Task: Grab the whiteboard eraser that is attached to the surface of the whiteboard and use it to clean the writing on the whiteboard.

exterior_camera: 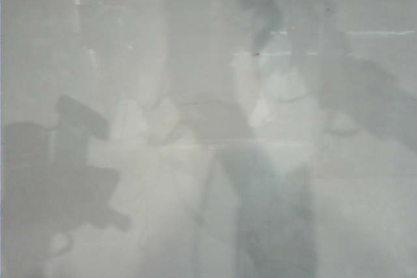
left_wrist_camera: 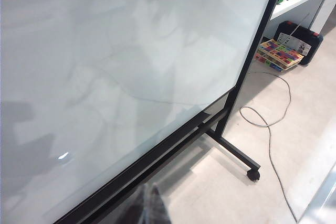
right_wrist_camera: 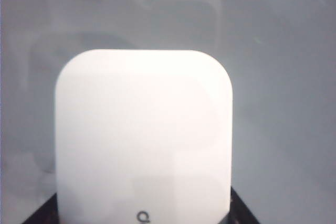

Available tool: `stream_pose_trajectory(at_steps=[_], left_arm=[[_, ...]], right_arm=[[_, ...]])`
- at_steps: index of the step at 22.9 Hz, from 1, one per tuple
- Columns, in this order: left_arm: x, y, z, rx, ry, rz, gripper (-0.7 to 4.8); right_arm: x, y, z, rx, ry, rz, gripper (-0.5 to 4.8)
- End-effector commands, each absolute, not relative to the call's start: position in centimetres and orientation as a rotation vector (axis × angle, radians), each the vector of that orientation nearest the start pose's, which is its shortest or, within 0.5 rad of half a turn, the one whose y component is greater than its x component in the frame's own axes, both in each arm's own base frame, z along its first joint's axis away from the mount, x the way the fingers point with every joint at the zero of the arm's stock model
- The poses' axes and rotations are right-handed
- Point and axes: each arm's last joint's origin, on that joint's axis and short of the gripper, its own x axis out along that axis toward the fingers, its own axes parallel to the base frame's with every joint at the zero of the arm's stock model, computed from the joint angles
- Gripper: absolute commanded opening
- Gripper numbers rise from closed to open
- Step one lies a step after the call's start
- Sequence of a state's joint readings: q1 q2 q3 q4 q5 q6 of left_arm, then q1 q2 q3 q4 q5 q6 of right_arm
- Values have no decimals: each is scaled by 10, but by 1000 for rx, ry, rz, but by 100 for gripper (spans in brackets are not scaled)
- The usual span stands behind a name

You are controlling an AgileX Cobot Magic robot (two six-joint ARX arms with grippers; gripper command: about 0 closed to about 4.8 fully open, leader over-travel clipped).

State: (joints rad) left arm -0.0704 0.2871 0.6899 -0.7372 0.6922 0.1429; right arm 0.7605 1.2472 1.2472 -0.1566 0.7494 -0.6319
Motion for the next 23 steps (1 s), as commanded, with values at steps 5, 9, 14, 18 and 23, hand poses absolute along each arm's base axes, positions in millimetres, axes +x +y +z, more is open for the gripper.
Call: stream_pose_trajectory(at_steps=[5, 9, 14, 18, 23], left_arm=[[52, -22, 303, 38, 251, -780, -3], [52, -22, 303, 38, 251, -780, -3], [52, -22, 303, 39, 250, -780, -3], [52, -22, 303, 39, 250, -780, -3], [52, -22, 303, 38, 251, -780, -3]], right_arm=[[168, 74, 383, -341, -63, -87, 197], [172, 41, 340, -244, -152, -93, 197], [206, 28, 311, -174, -136, -59, 197], [242, 29, 293, -169, -180, -72, 197], [269, 33, 273, -163, -228, -61, 197]])
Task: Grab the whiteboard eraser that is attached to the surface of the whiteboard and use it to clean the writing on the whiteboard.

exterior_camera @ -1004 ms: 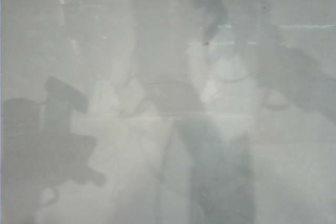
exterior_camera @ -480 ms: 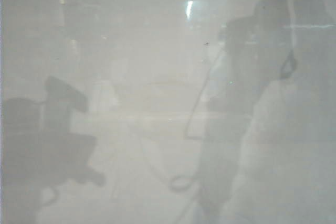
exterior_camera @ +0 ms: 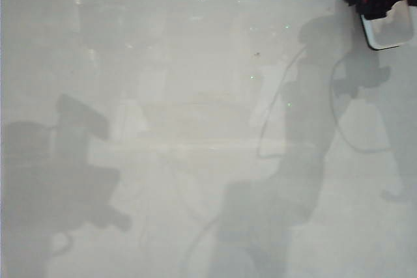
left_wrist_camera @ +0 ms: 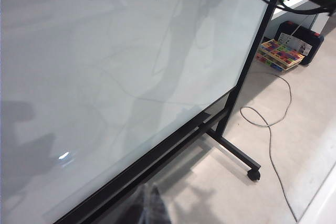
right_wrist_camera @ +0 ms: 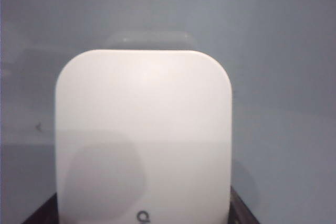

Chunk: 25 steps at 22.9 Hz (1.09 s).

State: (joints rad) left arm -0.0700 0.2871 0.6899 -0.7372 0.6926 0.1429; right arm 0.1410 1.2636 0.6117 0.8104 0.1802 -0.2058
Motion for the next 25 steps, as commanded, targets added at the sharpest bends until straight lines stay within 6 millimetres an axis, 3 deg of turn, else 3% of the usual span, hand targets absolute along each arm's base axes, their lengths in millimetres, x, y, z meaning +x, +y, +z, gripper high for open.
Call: stream_pose_trajectory(at_steps=[1, 7, 16, 17, 20, 25], left_arm=[[52, -22, 303, 39, 250, -780, -2], [52, -22, 303, 39, 250, -780, -3], [52, -22, 303, 39, 250, -779, -3], [52, -22, 303, 39, 250, -779, -3], [52, -22, 303, 38, 251, -779, -3], [52, -22, 303, 38, 250, -779, -3]], right_arm=[[272, 32, 270, -164, -229, -64, 197], [291, 26, 249, -165, -235, -97, 198], [299, 26, 235, -130, -187, -43, 207], [299, 26, 234, -132, -182, -40, 223], [299, 26, 229, -141, -128, -40, 400], [287, 25, 240, -150, -56, -44, 432]])
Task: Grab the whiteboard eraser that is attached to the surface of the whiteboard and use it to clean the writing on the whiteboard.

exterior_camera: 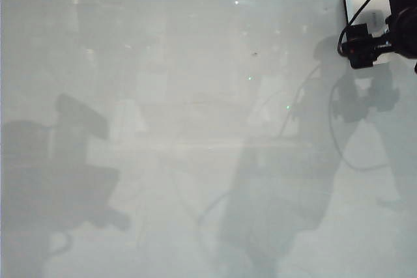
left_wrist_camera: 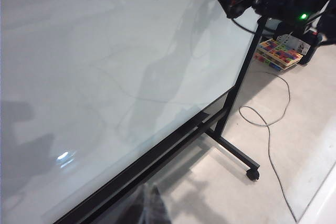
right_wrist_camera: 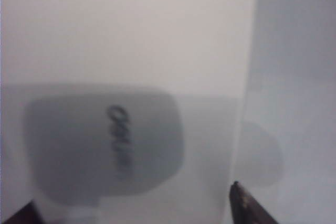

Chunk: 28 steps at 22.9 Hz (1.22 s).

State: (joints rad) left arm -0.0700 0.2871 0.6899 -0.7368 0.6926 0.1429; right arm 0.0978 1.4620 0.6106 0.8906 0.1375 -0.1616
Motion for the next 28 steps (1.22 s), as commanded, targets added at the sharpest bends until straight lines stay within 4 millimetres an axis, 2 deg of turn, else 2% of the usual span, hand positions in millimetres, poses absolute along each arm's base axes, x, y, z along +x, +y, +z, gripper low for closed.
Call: stream_pose_trajectory(at_steps=[1, 3, 6, 7, 8, 9, 12, 13, 16, 19, 21, 24, 25, 28], left_arm=[[52, -22, 303, 38, 250, -779, -3], [52, -22, 303, 38, 250, -780, -3], [52, -22, 303, 38, 250, -779, -3], [52, -22, 303, 38, 250, -779, -3], [52, -22, 303, 38, 251, -779, -3], [52, -22, 303, 38, 251, -780, -3], [52, -22, 303, 38, 250, -779, -3], [52, -22, 303, 38, 250, -780, -3], [52, -22, 303, 38, 251, -779, -3], [52, -22, 303, 38, 251, -779, -3], [52, -22, 303, 38, 251, -779, -3], [52, -22, 303, 38, 251, -779, -3], [52, -22, 303, 38, 250, -779, -3], [51, -22, 302, 38, 253, -778, -3]], right_arm=[[280, 24, 246, -154, -24, -41, 432], [263, 23, 258, -155, 40, -35, 416], [230, 22, 272, -119, 143, -19, 181], [224, 21, 275, -120, 155, -15, 137], [213, 20, 279, -121, 170, -7, 71], [192, 19, 288, -118, 173, 22, 7], [155, 15, 303, -95, 128, 46, -6], [134, 13, 308, -55, 106, 43, -6], [99, 9, 310, -7, 88, 40, -6], [77, 7, 302, -5, 69, 41, -6], [69, 6, 294, 6, 40, 45, -6], [55, 4, 263, 14, 7, 45, -6], [58, 5, 249, 26, 19, 44, -6], [67, 6, 239, 98, -16, 49, -6]])
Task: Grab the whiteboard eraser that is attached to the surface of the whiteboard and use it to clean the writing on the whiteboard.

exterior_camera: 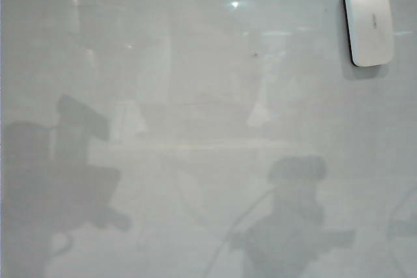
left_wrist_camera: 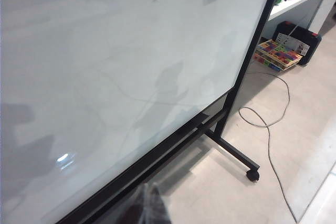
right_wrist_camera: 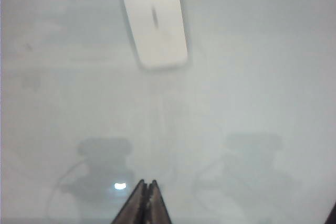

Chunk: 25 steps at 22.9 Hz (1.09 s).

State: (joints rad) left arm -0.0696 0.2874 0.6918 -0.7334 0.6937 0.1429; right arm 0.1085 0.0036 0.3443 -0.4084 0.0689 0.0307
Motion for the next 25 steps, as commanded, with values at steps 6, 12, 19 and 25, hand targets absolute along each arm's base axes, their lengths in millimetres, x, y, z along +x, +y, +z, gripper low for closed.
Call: stream_pose_trajectory(at_steps=[6, 12, 19, 25], left_arm=[[50, -22, 302, 38, 252, -779, -3], [50, -22, 302, 38, 252, -779, -3], [50, -22, 302, 38, 252, -779, -3], [50, -22, 302, 38, 252, -779, -2]], right_arm=[[83, 8, 200, 239, 61, 63, -5], [91, 9, 168, 189, 155, 48, -5], [93, 9, 150, -35, 218, 55, -5], [94, 3, 150, -55, 213, -42, -5]])
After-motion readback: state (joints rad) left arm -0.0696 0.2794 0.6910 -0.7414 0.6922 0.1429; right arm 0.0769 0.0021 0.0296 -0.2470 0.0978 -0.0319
